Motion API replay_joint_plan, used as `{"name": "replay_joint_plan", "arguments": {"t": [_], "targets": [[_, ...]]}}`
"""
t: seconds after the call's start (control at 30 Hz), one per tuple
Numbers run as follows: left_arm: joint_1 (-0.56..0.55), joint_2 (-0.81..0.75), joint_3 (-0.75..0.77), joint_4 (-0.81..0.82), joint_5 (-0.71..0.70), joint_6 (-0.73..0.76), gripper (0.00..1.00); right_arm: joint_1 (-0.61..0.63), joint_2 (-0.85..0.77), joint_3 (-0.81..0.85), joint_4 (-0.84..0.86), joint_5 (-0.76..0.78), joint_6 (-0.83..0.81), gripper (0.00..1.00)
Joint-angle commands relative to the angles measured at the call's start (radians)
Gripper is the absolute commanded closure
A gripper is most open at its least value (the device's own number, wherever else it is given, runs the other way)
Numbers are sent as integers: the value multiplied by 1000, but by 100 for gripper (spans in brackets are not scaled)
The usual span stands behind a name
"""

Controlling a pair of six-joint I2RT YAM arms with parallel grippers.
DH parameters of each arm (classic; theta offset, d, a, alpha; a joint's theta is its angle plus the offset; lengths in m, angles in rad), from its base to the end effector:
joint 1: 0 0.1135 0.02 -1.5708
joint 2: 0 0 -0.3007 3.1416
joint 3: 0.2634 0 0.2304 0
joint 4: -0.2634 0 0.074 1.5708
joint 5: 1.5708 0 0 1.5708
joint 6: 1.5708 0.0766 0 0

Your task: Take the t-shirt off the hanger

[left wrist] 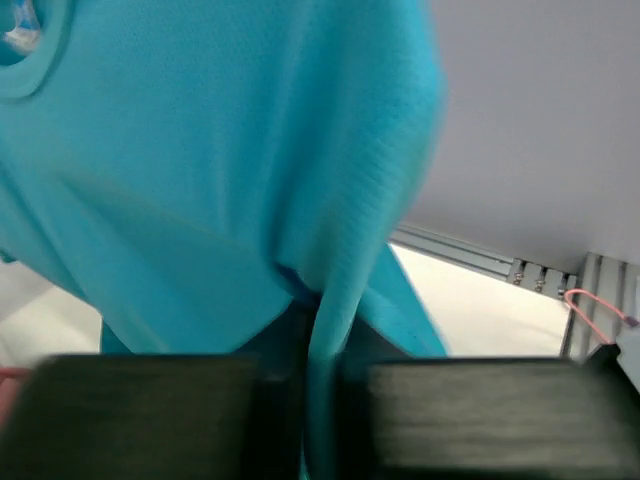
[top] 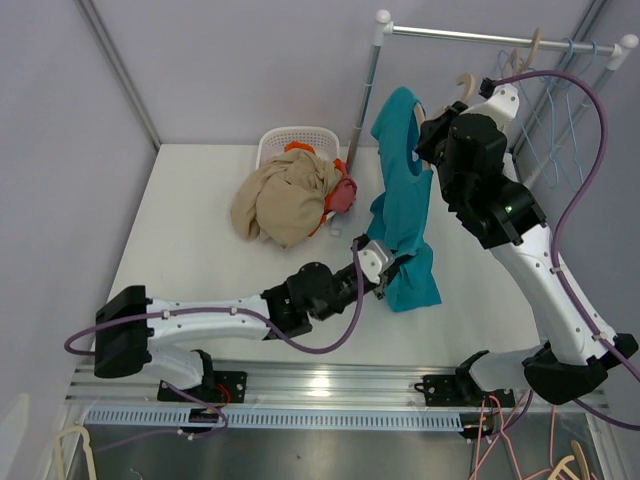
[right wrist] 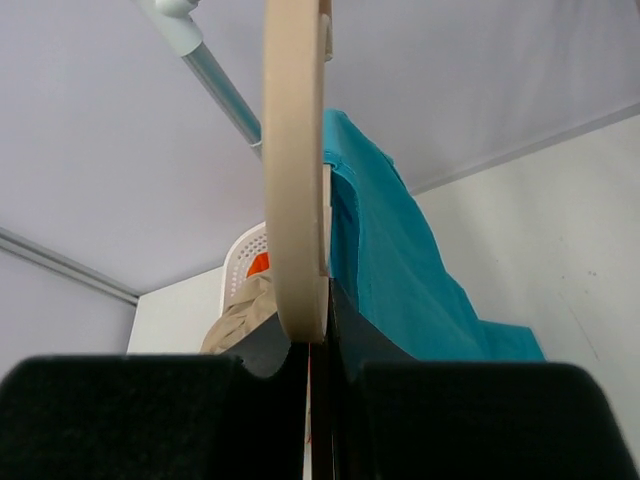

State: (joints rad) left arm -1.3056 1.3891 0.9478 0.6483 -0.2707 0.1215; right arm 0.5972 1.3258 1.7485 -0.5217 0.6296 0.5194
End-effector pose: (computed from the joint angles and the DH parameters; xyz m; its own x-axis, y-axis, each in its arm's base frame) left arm 0.1081 -0.3199 0.3989 0.1579 -0.1357 -0.9781 0.8484 0.5254 0.0641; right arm 0.2408 0.1092 0.5378 -0.0560 0.4470 -0.8928 0.0666 0.8938 0.4434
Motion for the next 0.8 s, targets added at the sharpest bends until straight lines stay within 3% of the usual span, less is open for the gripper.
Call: {"name": "replay_joint_plan", "arguments": {"t": [0.0, 0.17, 0.33, 0.43, 0.53, 0.57, 0.6, 0.67, 0.77], "targets": [[19, 16, 91, -65, 41, -46, 99, 6, 10, 83, 6, 97, 48, 100], [-76, -86, -55, 71, 56, 10, 99, 0, 87, 184, -67, 153, 5, 100], [-245, -179, -174, 111, 91, -14, 99, -95, 274, 501, -229, 67, -94, 100], [-355, -156, -210, 177, 134, -53, 99, -171, 475, 835, -383, -16, -113, 100], [-414, -95, -222, 205, 97, -49, 99, -263, 561, 1012, -547, -253, -79, 100], [-411, -82, -233, 205, 73, -62, 99, -295, 541, 972, -546, -343, -29, 100], [-399, -69, -237, 212, 29, -66, 99, -357, 508, 911, -526, -537, -4, 100], [-356, -29, -247, 223, -14, -91, 99, -385, 397, 726, -469, -681, 19, 100], [-184, -16, -189, 49, -27, -286, 99, -338, 265, 590, -497, -679, -2, 100]]}}
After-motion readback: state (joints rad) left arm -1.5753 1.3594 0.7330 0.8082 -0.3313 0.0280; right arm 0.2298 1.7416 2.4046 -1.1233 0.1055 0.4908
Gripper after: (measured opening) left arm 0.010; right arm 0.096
